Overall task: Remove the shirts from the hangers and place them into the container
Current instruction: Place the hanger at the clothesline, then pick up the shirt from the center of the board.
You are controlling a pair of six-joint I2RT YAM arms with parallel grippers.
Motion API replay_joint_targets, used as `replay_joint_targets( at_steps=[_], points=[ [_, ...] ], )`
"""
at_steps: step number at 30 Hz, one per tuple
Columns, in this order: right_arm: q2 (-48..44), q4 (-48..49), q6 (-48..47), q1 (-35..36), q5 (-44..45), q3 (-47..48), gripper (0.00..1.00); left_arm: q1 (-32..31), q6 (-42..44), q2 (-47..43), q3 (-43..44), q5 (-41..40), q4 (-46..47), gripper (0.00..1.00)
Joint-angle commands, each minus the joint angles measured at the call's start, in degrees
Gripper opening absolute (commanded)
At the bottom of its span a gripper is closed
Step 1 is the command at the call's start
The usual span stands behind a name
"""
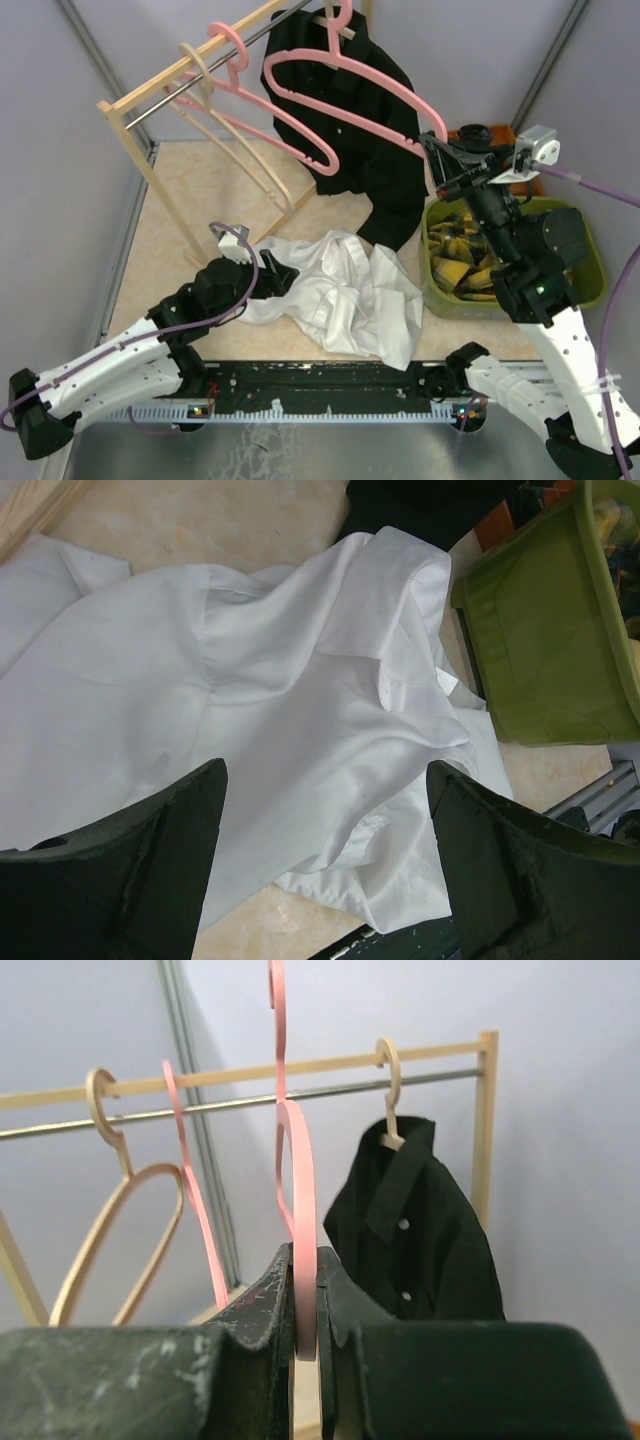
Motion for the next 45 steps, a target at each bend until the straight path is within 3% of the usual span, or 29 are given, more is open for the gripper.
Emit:
replay_joint_targets(
  at_steps=[1, 6, 11, 16, 20, 21, 23, 24, 26, 31, 35, 41, 45],
  points=[
    [4.5, 14.0, 3.7, 0.3, -4.2, 3.5, 0.0, -0.2, 0.7, -0.6, 0.7, -0.9, 0.0, 0.86],
    [12.6, 7.4, 3.9, 0.3, -7.3, 9.8, 0.0, -0.2, 0.8, 0.1, 1.1, -0.6, 0.3, 0.86],
    [18.1, 7.7, 5.1, 0.3, -10.0, 11.9, 0.0, -0.2, 0.5, 0.3, 1.2, 0.0, 0.4, 0.86],
    [22.4, -1.9, 1.9, 0.3, -11.2, 15.7, 0.0, -0.1, 0.3, 0.3, 1.1, 0.3, 0.7, 0.86],
    [20.6, -5.4, 1.5, 0.3, -9.9, 13.3, 0.29, -0.2, 0.5, 0.7, 1.0, 0.3, 1.0, 0.86],
    [20.1, -6.5, 1.5, 0.3, -9.4, 12.9, 0.4, -0.2, 0.5, 0.8, 1.0, 0.4, 1.1, 0.86],
    [18.7, -8.7, 1.4, 0.3, -7.2, 12.3, 0.74, -0.2, 0.5, 1.1, 0.9, 0.6, 1.4, 0.86],
    [18.0, -9.8, 1.4, 0.3, -5.1, 11.9, 0.85, -0.2, 0.5, 1.2, 0.9, 0.6, 1.5, 0.86],
    [16.2, -13.6, 1.4, 0.3, -1.0, 11.3, 0.97, -0.2, 0.8, 1.4, 1.0, 0.7, 1.6, 0.86],
    [10.8, -22.9, 2.9, 0.2, 6.4, 6.2, 0.99, -0.2, 0.6, 1.3, 0.4, 0.3, 0.9, 0.87],
    [4.8, -27.3, 10.0, 0.2, 10.1, -2.2, 0.99, -0.1, -0.5, 1.3, -0.7, -0.3, 1.7, 0.87],
    [-1.3, -27.6, 24.7, 0.2, 4.1, -17.7, 0.99, -0.1, -2.7, 1.6, -0.5, -2.7, 0.4, 0.88],
    [-0.8, -18.8, 33.6, 0.3, -6.1, -29.6, 0.99, -0.1, -3.6, 0.9, -0.8, -4.4, -0.4, 0.88]
  ],
)
